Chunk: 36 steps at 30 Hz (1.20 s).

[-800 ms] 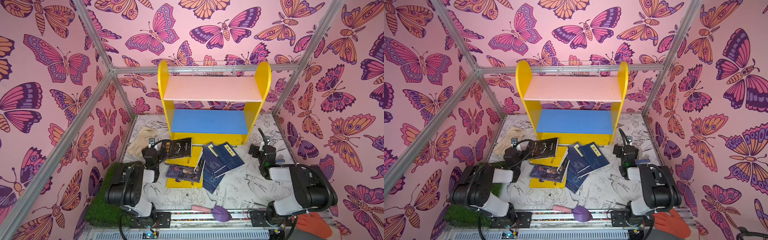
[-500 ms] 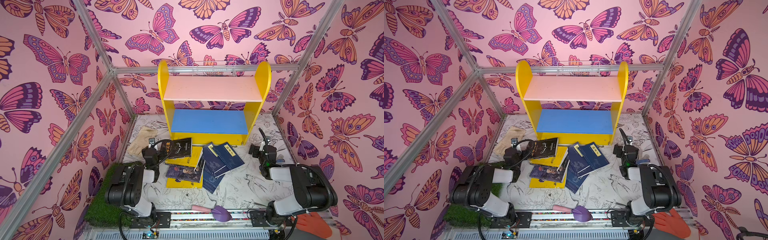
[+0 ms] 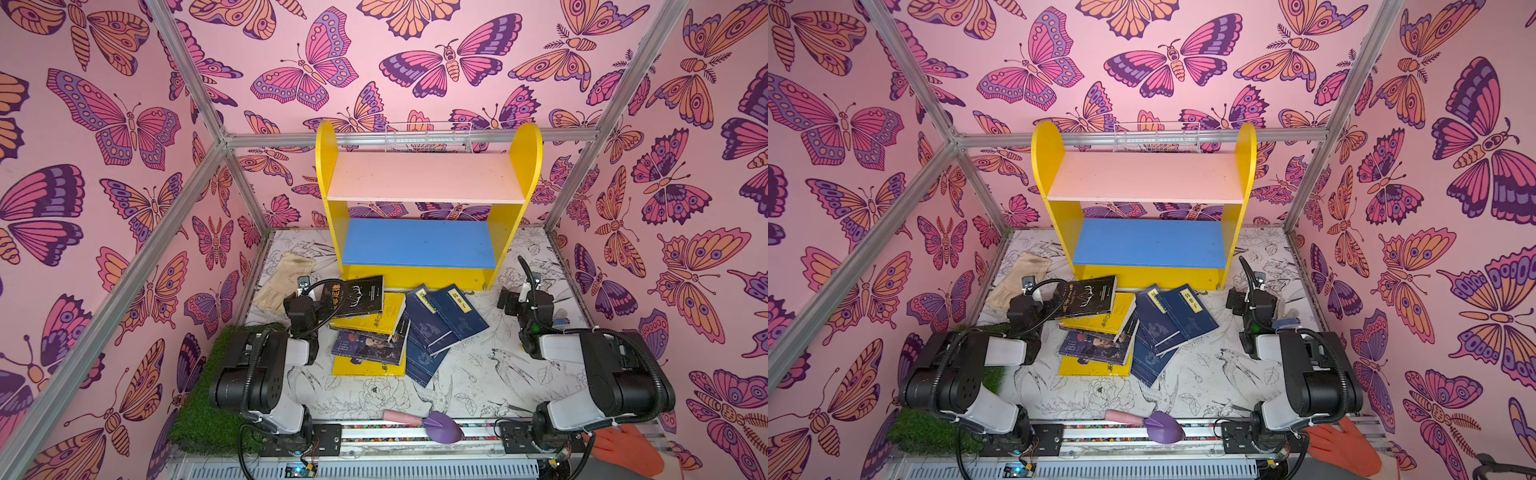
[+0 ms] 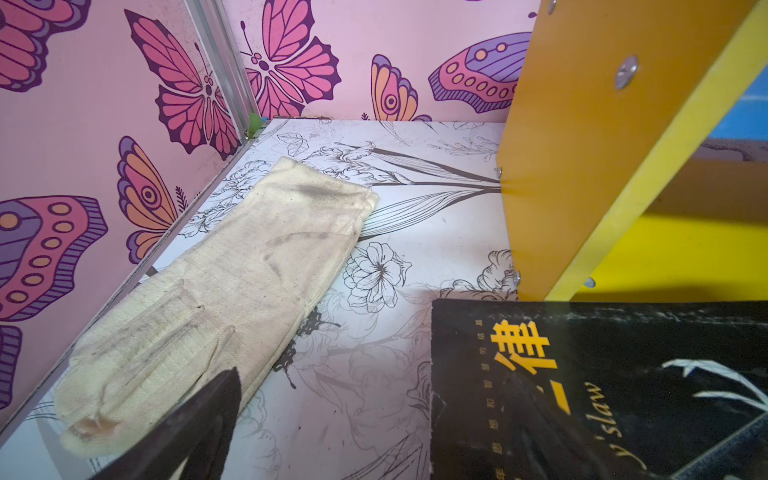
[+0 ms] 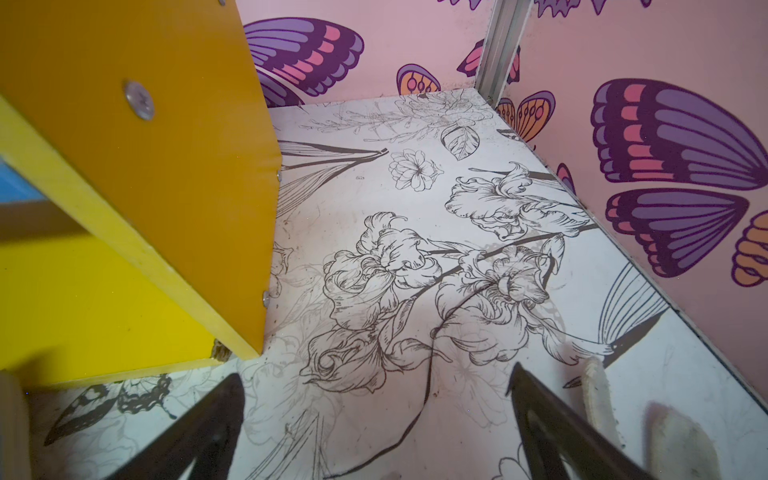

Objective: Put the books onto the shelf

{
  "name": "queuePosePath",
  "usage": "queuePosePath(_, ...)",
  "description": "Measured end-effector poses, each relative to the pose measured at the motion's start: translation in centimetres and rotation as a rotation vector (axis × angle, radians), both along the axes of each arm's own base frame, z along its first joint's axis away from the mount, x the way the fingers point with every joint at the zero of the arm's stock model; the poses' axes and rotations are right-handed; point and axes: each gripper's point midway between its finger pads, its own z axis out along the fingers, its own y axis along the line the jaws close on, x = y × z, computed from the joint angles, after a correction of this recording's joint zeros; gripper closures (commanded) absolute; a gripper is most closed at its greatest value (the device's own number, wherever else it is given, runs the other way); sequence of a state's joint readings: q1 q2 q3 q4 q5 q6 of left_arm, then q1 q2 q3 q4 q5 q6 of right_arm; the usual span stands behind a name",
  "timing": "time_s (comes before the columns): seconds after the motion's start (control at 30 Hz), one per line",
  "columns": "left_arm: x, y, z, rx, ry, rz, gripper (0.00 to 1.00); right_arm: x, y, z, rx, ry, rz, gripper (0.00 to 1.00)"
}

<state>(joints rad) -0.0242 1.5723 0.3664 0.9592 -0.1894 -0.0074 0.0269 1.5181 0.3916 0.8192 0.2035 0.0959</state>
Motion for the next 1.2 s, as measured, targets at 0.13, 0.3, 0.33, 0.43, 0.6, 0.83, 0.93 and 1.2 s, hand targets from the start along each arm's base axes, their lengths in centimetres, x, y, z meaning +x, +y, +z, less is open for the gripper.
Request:
queuePosePath(0.13, 0.0, 0.0, 0.0, 0.0, 0.0, 0.0, 0.01, 0.0, 0.0, 0.0, 0.0, 0.0, 0.0, 0.01)
queuePosePath(0.3, 0.0, 0.0, 0.0, 0.0, 0.0, 0.0, 0.01, 0.0, 0.1, 0.0, 0.001, 0.0, 0.003, 0.01)
queuePosePath(0.33, 0.0, 0.0, 0.0, 0.0, 0.0, 0.0, 0.01, 0.0, 0.1, 0.0, 0.001, 0.0, 0.003, 0.01)
queuePosePath(0.43, 0.0, 0.0, 0.0, 0.0, 0.0, 0.0, 0.01, 0.0, 0.1, 0.0, 0.001, 0.0, 0.003, 0.01)
queuePosePath(0.6, 0.0, 0.0, 0.0, 0.0, 0.0, 0.0, 0.01, 0.0, 0.1, 0.0, 0.001, 0.001, 0.003, 0.01)
queuePosePath(0.83, 0.0, 0.0, 0.0, 0.0, 0.0, 0.0, 0.01, 0.0, 0.1, 0.0, 0.002, 0.001, 0.003, 0.01)
queuePosePath(0.93, 0.0, 0.0, 0.0, 0.0, 0.0, 0.0, 0.01, 0.0, 0.1, 0.0, 0.002, 0.001, 0.003, 0.01)
queuePosePath(1.2, -0.9, 0.7, 3.0, 0.02, -0.013, 0.055, 0.01, -0.3, 0.2, 1.0, -0.008, -0.017, 0.012, 0.24)
